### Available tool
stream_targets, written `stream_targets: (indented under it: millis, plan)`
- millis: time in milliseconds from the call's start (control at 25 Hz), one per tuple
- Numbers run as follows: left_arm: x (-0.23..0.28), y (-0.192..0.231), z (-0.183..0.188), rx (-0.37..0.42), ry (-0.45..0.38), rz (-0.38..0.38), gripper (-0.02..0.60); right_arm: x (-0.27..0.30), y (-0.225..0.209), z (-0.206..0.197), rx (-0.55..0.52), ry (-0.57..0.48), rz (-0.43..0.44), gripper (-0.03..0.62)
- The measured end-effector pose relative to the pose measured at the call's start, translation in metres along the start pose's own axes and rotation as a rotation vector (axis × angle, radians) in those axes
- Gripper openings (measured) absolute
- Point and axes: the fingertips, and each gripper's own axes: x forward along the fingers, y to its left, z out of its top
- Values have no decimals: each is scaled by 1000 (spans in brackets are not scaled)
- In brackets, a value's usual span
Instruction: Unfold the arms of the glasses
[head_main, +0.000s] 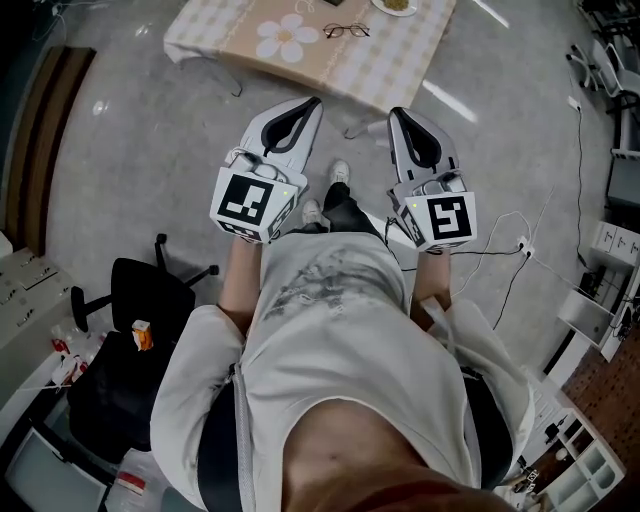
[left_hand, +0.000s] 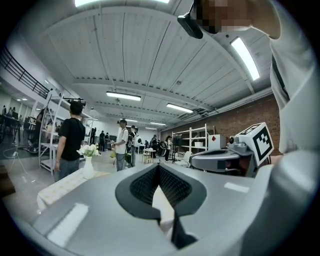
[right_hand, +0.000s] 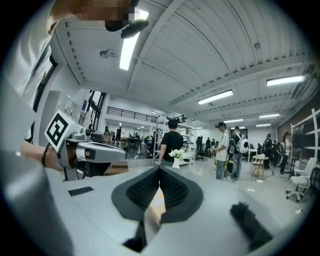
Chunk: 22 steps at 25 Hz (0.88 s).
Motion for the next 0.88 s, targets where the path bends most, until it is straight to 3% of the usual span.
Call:
stream_targets:
  millis: [880]
  plan:
    - [125,65,10,-6,24,124,9,106,-109,-6,3,0,158,17]
